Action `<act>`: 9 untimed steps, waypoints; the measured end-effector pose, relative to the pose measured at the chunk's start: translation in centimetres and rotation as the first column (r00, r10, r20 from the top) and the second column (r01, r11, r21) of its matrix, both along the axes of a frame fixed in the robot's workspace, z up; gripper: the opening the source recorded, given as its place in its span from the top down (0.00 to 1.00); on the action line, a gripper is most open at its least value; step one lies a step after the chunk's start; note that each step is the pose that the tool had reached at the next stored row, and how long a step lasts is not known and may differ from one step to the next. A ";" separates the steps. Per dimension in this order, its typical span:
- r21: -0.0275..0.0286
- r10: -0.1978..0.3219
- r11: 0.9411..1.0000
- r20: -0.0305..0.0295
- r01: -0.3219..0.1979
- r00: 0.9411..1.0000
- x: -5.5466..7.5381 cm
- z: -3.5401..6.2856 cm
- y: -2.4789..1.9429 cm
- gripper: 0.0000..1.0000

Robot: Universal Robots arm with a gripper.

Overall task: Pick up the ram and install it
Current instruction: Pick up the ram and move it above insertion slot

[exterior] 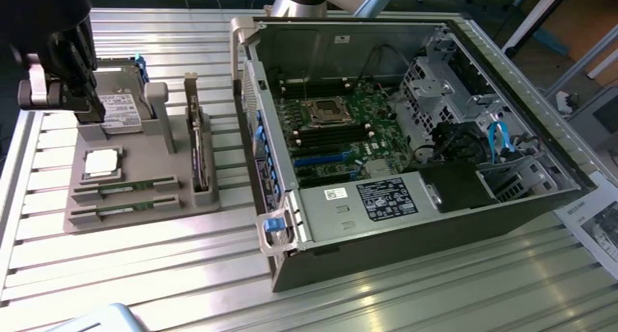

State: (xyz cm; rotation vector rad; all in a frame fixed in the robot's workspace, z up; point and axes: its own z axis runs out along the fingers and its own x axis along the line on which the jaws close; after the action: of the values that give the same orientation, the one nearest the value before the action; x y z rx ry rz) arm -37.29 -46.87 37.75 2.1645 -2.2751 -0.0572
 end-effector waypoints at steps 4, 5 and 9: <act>-0.001 0.000 1.000 0.000 0.000 1.000 0.0 0.00 -0.17 0.90; -0.001 0.000 1.000 0.000 0.000 1.000 0.0 0.01 -0.17 0.90; -0.001 0.000 1.000 0.000 0.000 1.000 0.0 0.00 -0.18 0.90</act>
State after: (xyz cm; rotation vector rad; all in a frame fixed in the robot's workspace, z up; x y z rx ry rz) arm -37.29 -47.05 37.75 2.1643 -2.2748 -0.0566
